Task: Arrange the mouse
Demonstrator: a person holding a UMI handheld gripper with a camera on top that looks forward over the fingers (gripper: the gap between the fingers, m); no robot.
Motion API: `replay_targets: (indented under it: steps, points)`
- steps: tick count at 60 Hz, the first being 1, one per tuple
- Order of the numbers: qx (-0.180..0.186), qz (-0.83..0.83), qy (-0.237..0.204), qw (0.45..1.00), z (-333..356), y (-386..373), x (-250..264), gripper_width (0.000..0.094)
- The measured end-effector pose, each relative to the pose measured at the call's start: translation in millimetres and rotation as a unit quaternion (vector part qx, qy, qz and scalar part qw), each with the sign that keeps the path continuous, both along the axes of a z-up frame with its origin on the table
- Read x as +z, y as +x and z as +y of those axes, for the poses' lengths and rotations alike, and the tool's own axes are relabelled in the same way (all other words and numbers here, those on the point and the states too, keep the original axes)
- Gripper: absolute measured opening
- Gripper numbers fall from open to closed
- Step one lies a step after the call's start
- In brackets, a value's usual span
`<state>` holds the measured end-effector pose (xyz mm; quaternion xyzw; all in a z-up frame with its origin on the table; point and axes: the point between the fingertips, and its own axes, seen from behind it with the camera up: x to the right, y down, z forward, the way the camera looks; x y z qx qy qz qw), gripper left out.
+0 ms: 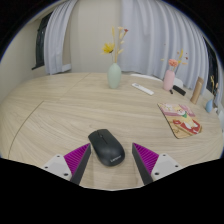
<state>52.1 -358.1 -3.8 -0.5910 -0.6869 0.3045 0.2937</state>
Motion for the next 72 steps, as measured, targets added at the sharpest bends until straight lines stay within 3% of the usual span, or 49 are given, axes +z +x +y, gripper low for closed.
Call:
replay_targets:
  steps: [24, 28, 30, 32, 47, 61, 72]
  points:
    - [-0.028, -0.001, -0.021, 0.999, 18.8, -57.0, -9.0, 0.085]
    - [-0.031, -0.002, -0.02, 0.999, 20.6, -58.6, -9.8, 0.0753]
    - [-0.032, -0.002, -0.019, 0.999, 21.5, -59.3, -9.8, 0.0642]
    - [-0.039, -0.002, -0.014, 0.999, 25.6, -59.7, -10.3, 0.0473]
    - [-0.035, -0.013, -0.033, 0.999, 30.3, -59.9, -5.7, 0.0379]
    - [-0.045, 0.039, -0.054, 0.997, 78.5, -91.4, 91.9, 0.0375]
    - [-0.07, 0.105, -0.011, 0.992, 183.1, -155.0, 162.1, 0.0373]
